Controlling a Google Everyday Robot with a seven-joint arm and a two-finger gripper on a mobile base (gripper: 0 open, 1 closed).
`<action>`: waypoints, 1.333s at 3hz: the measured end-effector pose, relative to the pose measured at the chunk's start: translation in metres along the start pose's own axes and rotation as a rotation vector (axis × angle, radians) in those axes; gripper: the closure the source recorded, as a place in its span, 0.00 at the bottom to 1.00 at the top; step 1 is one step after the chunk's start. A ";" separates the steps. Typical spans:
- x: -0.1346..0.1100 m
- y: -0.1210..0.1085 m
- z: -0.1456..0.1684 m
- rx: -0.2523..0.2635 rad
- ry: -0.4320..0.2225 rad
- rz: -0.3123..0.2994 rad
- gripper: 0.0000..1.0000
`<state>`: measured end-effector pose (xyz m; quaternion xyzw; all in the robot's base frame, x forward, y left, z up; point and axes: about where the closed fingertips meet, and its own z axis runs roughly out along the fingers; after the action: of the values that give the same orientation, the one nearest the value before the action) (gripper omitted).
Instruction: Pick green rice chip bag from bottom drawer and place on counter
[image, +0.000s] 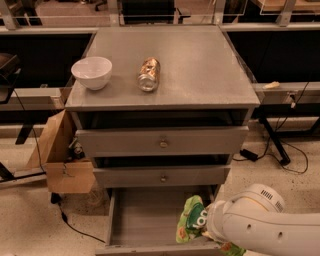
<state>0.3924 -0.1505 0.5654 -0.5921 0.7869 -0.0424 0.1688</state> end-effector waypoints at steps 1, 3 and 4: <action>-0.032 -0.044 -0.055 0.114 -0.030 -0.049 1.00; -0.096 -0.172 -0.231 0.368 0.035 -0.100 1.00; -0.096 -0.172 -0.231 0.368 0.034 -0.100 1.00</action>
Offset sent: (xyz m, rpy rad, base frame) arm 0.1271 0.0151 0.3808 -0.2171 -0.4155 0.0036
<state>0.5005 -0.1408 0.8486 -0.5888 0.7383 -0.2038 0.2583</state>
